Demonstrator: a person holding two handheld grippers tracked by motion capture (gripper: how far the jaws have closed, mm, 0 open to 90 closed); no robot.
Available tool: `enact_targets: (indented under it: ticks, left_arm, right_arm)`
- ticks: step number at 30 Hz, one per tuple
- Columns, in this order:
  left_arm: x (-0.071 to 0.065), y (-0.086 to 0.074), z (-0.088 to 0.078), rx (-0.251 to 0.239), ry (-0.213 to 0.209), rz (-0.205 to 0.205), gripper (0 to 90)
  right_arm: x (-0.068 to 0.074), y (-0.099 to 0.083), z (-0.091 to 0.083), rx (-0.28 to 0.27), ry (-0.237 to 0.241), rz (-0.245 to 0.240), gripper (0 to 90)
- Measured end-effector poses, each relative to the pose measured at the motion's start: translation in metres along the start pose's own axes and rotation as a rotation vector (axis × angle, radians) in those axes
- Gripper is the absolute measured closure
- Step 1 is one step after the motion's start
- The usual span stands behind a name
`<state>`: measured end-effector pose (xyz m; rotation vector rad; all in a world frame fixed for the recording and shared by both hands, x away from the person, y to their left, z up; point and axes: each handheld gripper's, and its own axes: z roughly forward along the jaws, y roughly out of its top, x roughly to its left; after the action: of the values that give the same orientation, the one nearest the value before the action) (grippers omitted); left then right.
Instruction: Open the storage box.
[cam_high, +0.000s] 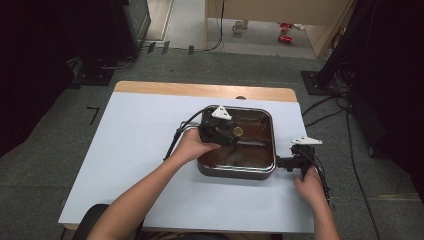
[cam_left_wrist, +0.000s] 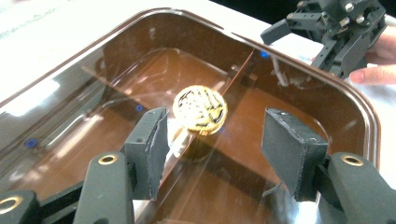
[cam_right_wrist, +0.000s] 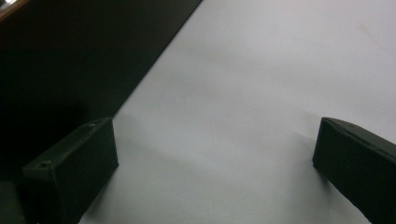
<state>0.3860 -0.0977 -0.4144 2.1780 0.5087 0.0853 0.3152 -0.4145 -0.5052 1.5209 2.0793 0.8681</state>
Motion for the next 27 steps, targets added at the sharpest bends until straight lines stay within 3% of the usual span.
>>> enact_targets:
  ticks: [5,14,19,27]
  left_arm:
    - [-0.001,-0.002,0.012,0.009,0.025,0.025,43.4]
    - [0.002,-0.004,0.025,0.013,0.049,0.022,49.7]
    - [0.000,-0.003,0.026,0.009,0.071,0.024,57.4]
    - [0.000,0.002,0.021,0.031,0.067,0.013,58.9]
  right_arm:
    - [0.000,0.000,0.000,0.000,-0.001,0.000,0.0]
    - [0.000,0.000,0.000,0.001,0.000,0.000,0.0]
    - [0.000,0.000,0.000,0.001,0.000,0.001,0.0]
    - [0.000,0.000,0.000,0.001,0.002,0.001,0.0]
